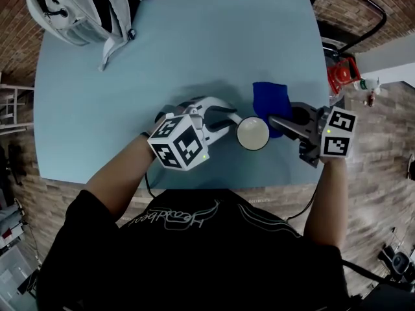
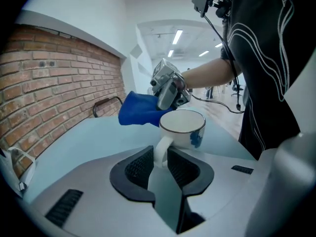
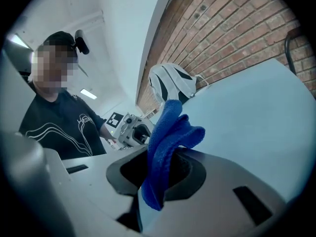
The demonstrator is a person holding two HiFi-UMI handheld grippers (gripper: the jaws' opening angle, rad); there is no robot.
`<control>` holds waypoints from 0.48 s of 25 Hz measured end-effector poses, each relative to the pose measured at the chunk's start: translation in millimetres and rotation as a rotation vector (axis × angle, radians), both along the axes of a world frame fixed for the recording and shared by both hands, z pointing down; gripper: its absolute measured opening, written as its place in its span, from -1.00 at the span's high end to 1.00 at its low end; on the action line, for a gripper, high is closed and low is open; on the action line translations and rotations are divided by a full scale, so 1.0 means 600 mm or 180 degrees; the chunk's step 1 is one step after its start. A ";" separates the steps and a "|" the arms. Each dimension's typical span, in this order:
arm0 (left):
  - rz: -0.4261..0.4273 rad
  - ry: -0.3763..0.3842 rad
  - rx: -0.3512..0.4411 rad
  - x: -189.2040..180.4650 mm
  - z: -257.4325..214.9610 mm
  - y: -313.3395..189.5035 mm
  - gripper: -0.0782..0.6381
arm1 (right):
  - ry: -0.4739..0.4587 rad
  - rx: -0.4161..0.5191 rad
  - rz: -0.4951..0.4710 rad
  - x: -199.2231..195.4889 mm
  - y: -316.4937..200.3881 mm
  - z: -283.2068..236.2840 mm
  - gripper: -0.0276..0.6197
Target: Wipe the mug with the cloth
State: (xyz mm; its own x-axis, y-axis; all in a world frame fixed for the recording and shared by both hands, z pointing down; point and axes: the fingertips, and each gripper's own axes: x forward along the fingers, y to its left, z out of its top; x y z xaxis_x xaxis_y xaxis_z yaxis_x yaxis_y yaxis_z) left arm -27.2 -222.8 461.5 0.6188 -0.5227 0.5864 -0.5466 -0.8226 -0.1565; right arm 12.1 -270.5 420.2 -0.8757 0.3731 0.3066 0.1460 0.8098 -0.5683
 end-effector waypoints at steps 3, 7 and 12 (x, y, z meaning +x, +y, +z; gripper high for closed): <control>0.0007 0.0011 -0.0043 0.000 0.000 -0.003 0.55 | 0.0067 -0.0027 -0.0040 -0.007 -0.001 0.008 0.73; -0.0014 0.0019 -0.0071 -0.001 0.001 -0.003 0.55 | 0.0296 -0.0265 -0.0029 -0.021 -0.004 0.037 0.73; -0.0087 0.0022 -0.0060 -0.001 0.000 -0.006 0.55 | 0.0789 -0.0122 -0.0068 -0.039 -0.002 0.091 0.73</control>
State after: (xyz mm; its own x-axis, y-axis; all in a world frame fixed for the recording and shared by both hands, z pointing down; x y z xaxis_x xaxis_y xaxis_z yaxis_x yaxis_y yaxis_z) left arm -27.7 -226.5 461.5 0.6085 -0.5284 0.5920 -0.5700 -0.8101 -0.1371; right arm -11.3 -271.5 474.8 -0.7673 0.4062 0.4963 0.0152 0.7851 -0.6192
